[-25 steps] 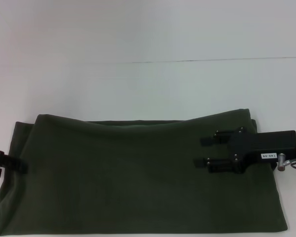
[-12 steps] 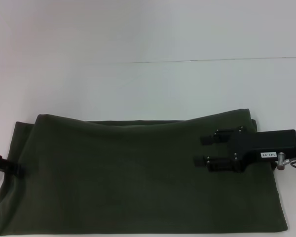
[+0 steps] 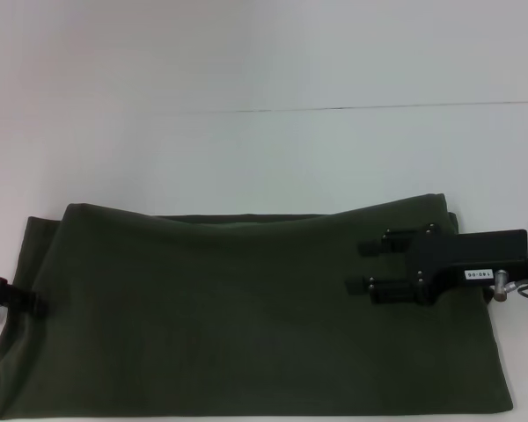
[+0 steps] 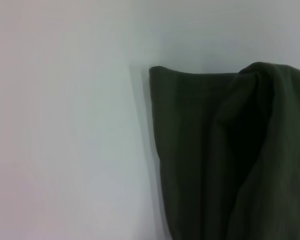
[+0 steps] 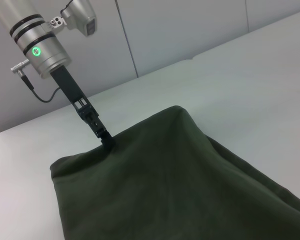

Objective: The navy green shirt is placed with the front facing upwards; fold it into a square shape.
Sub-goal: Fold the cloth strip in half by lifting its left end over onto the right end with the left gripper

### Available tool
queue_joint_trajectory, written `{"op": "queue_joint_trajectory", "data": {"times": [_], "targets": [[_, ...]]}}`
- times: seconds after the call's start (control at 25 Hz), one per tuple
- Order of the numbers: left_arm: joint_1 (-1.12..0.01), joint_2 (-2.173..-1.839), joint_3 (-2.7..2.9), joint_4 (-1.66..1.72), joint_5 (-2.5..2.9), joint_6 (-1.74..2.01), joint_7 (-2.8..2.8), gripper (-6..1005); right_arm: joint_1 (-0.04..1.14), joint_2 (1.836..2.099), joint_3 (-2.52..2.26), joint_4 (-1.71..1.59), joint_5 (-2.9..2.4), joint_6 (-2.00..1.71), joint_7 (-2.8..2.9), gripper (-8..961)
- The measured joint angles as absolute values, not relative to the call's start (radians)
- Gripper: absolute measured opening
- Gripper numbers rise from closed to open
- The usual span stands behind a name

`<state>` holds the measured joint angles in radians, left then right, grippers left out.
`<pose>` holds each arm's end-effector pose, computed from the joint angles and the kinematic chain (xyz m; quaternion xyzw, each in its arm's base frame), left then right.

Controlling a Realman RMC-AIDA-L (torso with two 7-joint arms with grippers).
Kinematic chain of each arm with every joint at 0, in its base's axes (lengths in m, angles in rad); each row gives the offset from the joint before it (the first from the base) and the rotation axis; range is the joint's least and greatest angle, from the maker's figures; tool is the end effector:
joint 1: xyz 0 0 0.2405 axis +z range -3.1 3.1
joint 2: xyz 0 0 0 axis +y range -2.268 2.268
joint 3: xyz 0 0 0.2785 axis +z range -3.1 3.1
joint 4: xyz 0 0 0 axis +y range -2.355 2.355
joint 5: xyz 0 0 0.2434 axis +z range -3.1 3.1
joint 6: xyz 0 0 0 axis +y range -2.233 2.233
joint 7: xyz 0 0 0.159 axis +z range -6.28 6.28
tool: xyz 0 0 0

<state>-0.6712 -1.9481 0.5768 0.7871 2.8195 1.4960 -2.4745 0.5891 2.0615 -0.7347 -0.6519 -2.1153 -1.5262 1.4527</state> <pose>-0.3702 0.3997 0.0650 -0.7420 -0.6341 0.0766 0.2036 0.2881 0.3836 -0.0318 -0.9556 0.2182 0.1733 0.0962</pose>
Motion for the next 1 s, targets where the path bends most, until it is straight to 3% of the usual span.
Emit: {"op": "queue_joint_trajectory", "data": {"times": [0.56, 1.0], "targets": [[-0.672, -1.949, 0.567, 0.806, 2.802, 1.500, -2.479, 868, 0.592, 2.061, -0.735, -0.652, -2.115, -1.525, 1.456, 709], [-0.685, -1.930, 0.528, 0.841, 2.588, 1.763, -2.462, 868, 0.591, 2.061, -0.735, -0.659, -2.115, -1.524, 1.463, 709]]}}
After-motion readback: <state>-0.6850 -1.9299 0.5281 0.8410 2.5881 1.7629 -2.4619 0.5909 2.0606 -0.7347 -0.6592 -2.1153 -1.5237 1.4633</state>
